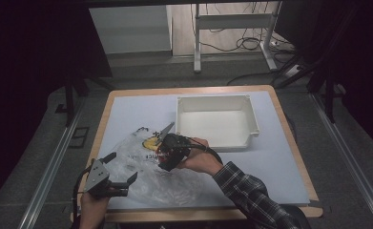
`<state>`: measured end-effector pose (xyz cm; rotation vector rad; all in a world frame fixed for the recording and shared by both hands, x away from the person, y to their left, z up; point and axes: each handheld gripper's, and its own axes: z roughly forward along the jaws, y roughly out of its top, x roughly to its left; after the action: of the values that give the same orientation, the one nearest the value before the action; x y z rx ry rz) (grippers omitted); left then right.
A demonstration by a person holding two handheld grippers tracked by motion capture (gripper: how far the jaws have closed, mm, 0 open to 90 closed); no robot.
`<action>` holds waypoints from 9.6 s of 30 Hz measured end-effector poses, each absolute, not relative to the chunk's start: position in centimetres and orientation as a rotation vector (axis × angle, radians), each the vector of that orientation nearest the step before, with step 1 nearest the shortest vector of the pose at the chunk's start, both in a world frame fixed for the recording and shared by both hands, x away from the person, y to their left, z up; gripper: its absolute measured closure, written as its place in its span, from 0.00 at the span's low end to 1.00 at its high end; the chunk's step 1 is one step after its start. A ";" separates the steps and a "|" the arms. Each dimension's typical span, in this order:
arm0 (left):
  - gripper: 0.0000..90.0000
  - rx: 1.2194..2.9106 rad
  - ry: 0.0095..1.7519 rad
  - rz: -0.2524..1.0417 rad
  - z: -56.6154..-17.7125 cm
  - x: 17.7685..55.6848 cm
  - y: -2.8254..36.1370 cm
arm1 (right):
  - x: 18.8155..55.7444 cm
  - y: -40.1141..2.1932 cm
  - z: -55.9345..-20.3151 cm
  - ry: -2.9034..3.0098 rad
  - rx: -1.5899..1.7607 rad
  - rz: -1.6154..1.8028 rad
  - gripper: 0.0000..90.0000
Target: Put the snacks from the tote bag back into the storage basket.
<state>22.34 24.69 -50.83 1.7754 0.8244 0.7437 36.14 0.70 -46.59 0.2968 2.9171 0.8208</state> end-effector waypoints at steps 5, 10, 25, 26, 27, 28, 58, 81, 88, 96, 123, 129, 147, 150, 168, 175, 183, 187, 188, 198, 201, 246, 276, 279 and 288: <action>0.01 1.771 0.824 0.742 -50.8 22.4 24.7 | 35.9 0.1 -45.9 2.911 0.285 0.829 0.28; 0.01 1.773 0.825 0.743 -50.8 22.3 24.6 | 35.8 -0.6 -45.4 2.909 0.275 0.833 0.28; 0.01 1.772 0.825 0.743 -50.9 22.4 24.6 | 35.8 -2.4 -44.5 2.915 0.249 0.838 0.29; 0.01 1.772 0.826 0.743 -50.9 22.4 24.6 | 35.9 -2.6 -44.5 2.919 0.253 0.840 0.29; 0.01 1.771 0.826 0.743 -50.9 22.4 24.6 | 35.9 -2.8 -44.4 2.915 0.252 0.840 0.29; 0.01 1.772 0.826 0.743 -50.9 22.4 24.6 | 35.9 -2.9 -44.4 2.918 0.261 0.839 0.29; 0.00 1.714 0.821 0.767 -50.6 22.1 24.9 | 38.2 -8.5 -43.3 2.897 0.303 0.858 0.29; 0.00 1.704 0.819 0.777 -50.5 22.0 24.9 | 41.6 -9.9 -43.2 2.857 0.332 0.830 0.29; 0.00 1.705 0.817 0.778 -50.5 22.0 24.9 | 42.7 -9.4 -43.4 2.852 0.341 0.827 0.29; 0.00 1.706 0.817 0.780 -50.5 22.0 24.9 | 43.9 -8.9 -43.7 2.844 0.349 0.825 0.29; 0.01 1.708 0.815 0.785 -50.5 22.0 24.9 | 47.5 -7.7 -44.9 2.839 0.342 0.833 0.29; 0.01 1.708 0.816 0.786 -50.5 22.0 24.9 | 48.2 -7.4 -45.4 2.840 0.335 0.824 0.29; 0.01 1.702 0.815 0.787 -50.5 21.9 25.0 | 49.6 -6.0 -46.7 2.860 0.304 0.809 0.29; 0.01 1.690 0.814 0.786 -50.4 21.9 25.0 | 49.7 -5.8 -47.0 2.863 0.294 0.810 0.29; 0.01 1.677 0.812 0.786 -50.4 21.8 25.1 | 50.5 -5.0 -49.1 2.899 0.291 0.784 0.29; 0.01 1.678 0.812 0.787 -50.4 21.8 25.1 | 50.7 -4.8 -49.7 2.911 0.283 0.774 0.29; 0.01 1.678 0.811 0.788 -50.4 21.8 25.1 | 50.9 -4.7 -50.0 2.912 0.294 0.784 0.29; 0.01 1.679 0.811 0.790 -50.4 21.8 25.1 | 51.0 -4.8 -50.0 2.907 0.309 0.791 0.28; 0.01 1.679 0.810 0.790 -50.4 21.8 25.1 | 51.1 -4.9 -50.1 2.907 0.309 0.798 0.28; 0.01 1.682 0.811 0.792 -50.4 21.8 25.1 | 51.2 -5.1 -50.2 2.903 0.343 0.841 0.18; 0.01 1.682 0.811 0.792 -50.4 21.8 25.1 | 51.1 -5.1 -50.1 2.897 0.343 0.854 0.15; 0.01 1.661 0.811 0.789 -50.4 21.8 25.1 | 48.6 -7.1 -46.5 2.724 0.350 1.103 0.09; 0.01 1.666 0.809 0.790 -50.4 21.7 25.1 | 46.9 -8.3 -46.5 2.652 0.422 1.208 0.05; 0.01 1.666 0.809 0.790 -50.4 21.7 25.1 | 46.8 -8.4 -46.5 2.640 0.426 1.219 0.05; 0.01 1.665 0.808 0.790 -50.3 21.7 25.1 | 46.5 -9.0 -46.4 2.579 0.468 1.261 0.05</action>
<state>21.71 25.07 -50.35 1.6652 0.8081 0.7903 46.51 -9.03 -46.36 0.4685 2.5791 1.2614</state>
